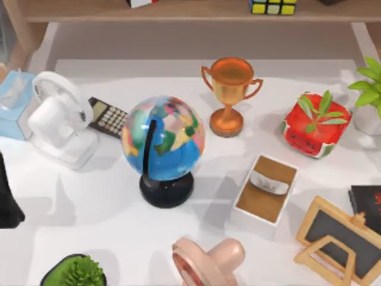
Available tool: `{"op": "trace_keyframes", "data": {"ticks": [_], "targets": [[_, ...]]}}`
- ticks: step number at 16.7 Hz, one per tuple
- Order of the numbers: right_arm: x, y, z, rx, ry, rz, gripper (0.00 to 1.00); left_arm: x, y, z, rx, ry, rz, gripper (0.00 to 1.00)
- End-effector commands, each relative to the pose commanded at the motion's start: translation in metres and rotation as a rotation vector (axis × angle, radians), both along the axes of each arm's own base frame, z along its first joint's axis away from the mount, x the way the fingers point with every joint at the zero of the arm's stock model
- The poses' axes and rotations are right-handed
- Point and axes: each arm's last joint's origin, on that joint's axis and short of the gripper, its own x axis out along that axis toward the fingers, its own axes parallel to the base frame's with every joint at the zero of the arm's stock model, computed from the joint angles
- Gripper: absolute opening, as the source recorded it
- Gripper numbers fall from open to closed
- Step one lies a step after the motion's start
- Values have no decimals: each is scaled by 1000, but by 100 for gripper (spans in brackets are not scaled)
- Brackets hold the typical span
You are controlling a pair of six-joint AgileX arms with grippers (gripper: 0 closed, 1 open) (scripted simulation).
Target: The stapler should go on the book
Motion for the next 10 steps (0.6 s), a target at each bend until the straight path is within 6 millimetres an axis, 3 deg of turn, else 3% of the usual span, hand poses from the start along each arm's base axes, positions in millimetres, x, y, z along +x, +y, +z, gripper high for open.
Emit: {"op": "trace_keyframes", "data": {"ticks": [10], "targets": [[0, 0, 0, 0, 0, 0, 75, 0, 0, 0, 0, 0, 0, 100]]}}
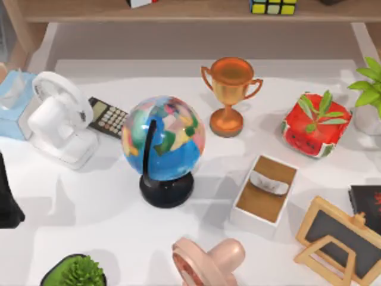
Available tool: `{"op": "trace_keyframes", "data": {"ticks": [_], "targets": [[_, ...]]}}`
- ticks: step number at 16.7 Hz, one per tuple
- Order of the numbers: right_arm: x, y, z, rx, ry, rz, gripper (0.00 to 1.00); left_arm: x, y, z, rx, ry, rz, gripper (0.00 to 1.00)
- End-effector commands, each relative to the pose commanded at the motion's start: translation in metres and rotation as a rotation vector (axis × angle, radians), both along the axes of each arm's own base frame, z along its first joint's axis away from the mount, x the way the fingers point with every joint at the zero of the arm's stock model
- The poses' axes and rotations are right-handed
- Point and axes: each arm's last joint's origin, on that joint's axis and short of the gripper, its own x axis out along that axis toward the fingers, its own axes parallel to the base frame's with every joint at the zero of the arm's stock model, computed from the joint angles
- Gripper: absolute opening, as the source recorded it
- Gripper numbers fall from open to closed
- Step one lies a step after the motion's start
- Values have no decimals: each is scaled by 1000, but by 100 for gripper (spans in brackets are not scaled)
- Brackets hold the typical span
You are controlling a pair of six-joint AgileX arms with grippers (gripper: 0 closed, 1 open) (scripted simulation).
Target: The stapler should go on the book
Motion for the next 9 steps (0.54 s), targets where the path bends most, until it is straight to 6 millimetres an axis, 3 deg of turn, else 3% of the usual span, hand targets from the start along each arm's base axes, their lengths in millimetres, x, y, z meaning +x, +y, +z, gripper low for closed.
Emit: {"op": "trace_keyframes", "data": {"ticks": [3, 9], "targets": [[0, 0, 0, 0, 0, 0, 98, 0, 0, 0, 0, 0, 0, 100], [0, 0, 0, 0, 0, 0, 100, 0, 0, 0, 0, 0, 0, 100]]}}
